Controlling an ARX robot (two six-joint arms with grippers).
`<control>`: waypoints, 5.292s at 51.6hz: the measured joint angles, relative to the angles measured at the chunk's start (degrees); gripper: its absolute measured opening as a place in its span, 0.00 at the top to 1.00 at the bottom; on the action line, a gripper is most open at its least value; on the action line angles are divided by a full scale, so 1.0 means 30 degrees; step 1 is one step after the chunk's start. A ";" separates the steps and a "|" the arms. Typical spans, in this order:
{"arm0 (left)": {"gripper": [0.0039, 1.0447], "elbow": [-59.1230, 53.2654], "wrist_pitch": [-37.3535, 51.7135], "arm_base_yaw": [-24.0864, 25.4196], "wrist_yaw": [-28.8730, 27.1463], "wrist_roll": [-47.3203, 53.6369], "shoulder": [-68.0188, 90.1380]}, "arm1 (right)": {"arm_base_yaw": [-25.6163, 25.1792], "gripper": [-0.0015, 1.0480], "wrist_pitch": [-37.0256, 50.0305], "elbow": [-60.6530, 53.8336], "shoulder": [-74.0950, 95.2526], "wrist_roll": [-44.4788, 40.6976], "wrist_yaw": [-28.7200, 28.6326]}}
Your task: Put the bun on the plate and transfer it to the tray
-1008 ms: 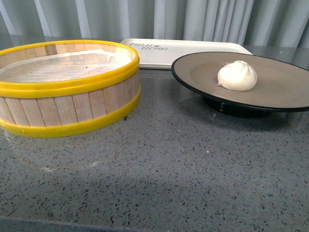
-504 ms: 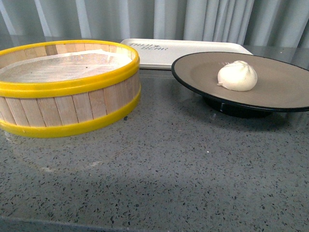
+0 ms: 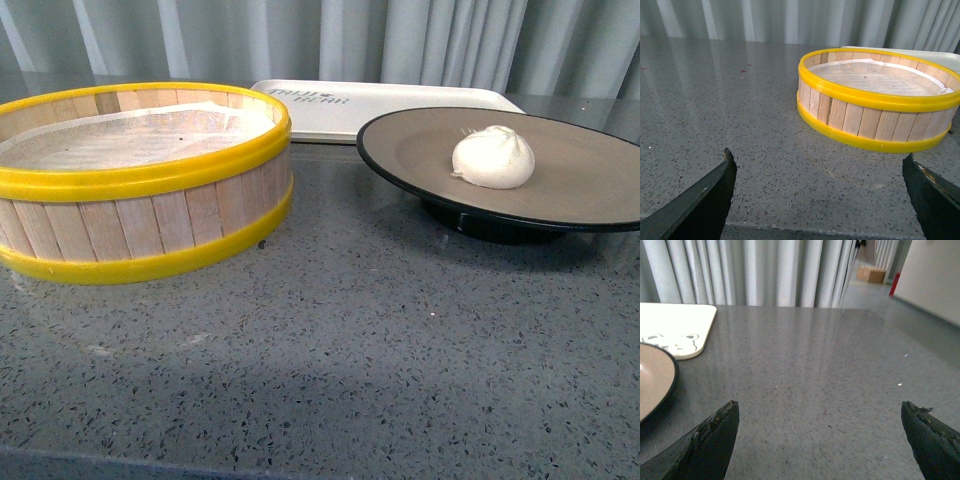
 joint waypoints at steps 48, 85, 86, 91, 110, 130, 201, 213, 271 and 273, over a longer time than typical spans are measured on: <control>0.06 0.0000 0.0000 0.0000 0.0015 0.0000 0.0000 | 0.3628 0.08 0.1756 0.6666 1.3333 2.2287 -0.8517; 0.06 0.0000 0.0000 0.0000 0.0015 0.0000 0.0000 | 0.5523 0.67 0.4131 0.6812 1.4644 2.5004 -0.8306; 0.06 0.0000 0.0000 0.0000 0.0015 0.0000 0.0000 | 0.5464 0.72 0.4167 0.6798 1.4644 2.5070 -0.8342; 0.06 0.0000 0.0000 0.0000 0.0015 0.0000 0.0000 | 0.5282 0.89 0.4401 0.6550 1.4506 2.5099 -0.8349; 0.06 0.0000 0.0000 0.0000 0.0015 0.0000 0.0000 | 0.5195 0.97 0.4204 0.5982 1.3056 2.4902 -0.8247; 0.06 0.0000 0.0000 0.0000 0.0015 0.0000 0.0000 | 0.1814 0.97 0.2739 1.1504 1.5380 2.4764 -0.9566; 0.06 0.0000 0.0000 0.0000 0.0015 0.0000 0.0000 | 0.4466 0.97 -0.8743 3.1926 2.9966 2.1456 -0.7854; 0.06 0.0000 0.0000 0.0000 0.0007 0.0000 0.0000 | 0.4473 0.68 -0.8495 3.1110 2.9660 2.1624 -0.8072; 0.06 0.0000 0.0000 0.0000 0.0015 0.0000 0.0000 | 0.2390 0.08 -0.4641 1.6313 1.6728 1.8061 -0.1282; 0.06 0.0000 0.0000 0.0000 0.0015 0.0000 0.0000 | 0.2390 0.08 -0.4306 1.5344 1.5628 1.7150 -0.0117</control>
